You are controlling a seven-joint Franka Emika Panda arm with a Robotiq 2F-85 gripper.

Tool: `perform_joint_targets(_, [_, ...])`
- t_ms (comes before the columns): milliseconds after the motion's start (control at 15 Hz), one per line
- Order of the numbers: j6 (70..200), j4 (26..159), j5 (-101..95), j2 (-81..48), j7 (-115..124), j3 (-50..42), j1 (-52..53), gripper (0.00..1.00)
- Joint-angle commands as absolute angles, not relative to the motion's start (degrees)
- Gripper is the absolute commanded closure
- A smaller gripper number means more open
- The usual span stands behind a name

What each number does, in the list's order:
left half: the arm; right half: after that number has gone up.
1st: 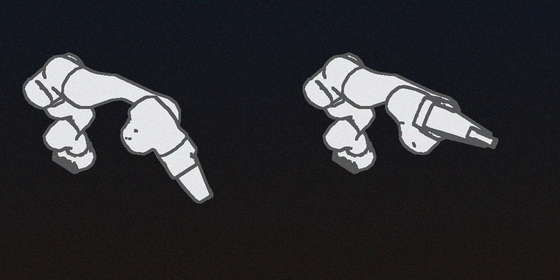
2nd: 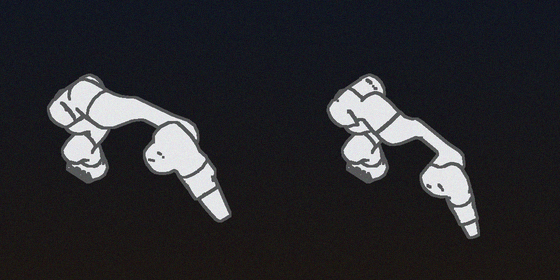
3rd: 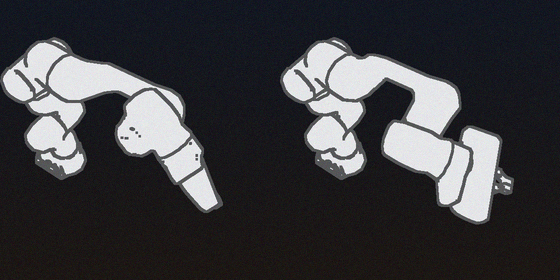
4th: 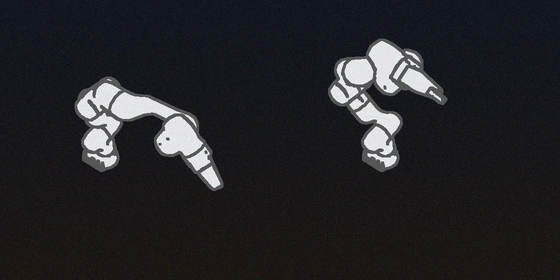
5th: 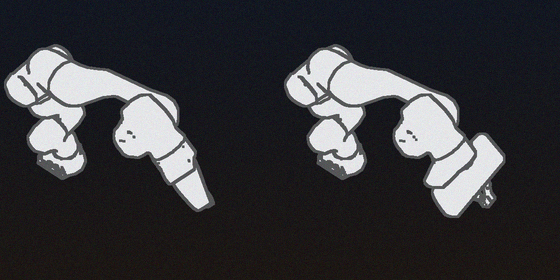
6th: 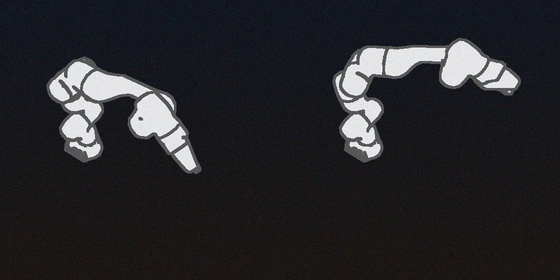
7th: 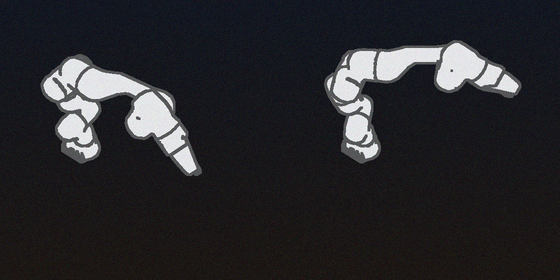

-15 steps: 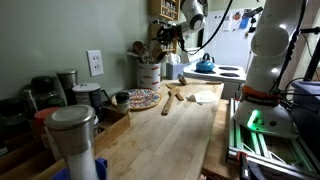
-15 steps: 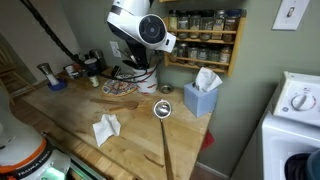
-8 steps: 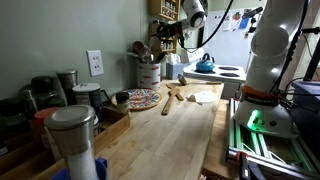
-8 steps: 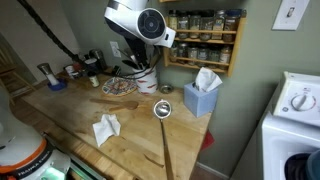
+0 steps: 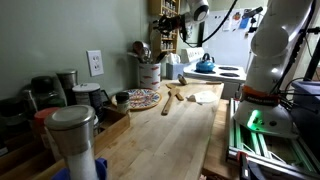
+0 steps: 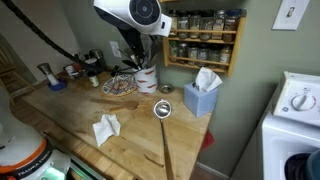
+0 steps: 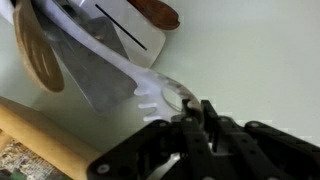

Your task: Pick up the white serving spoon from the utensil holder and put it on the table to the right of the silver serving spoon

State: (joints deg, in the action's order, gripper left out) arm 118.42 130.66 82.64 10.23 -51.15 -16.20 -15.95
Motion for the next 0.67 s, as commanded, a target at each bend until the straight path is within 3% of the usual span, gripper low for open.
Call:
perform_joint_targets(0, [115.4, 132.3, 80.8, 14.2, -48.6, -16.4, -16.4, 0.97])
perform_joint_targets(600, [116.7, 132.7, 75.6, 17.3, -45.0, -16.2, -16.7, 0.97])
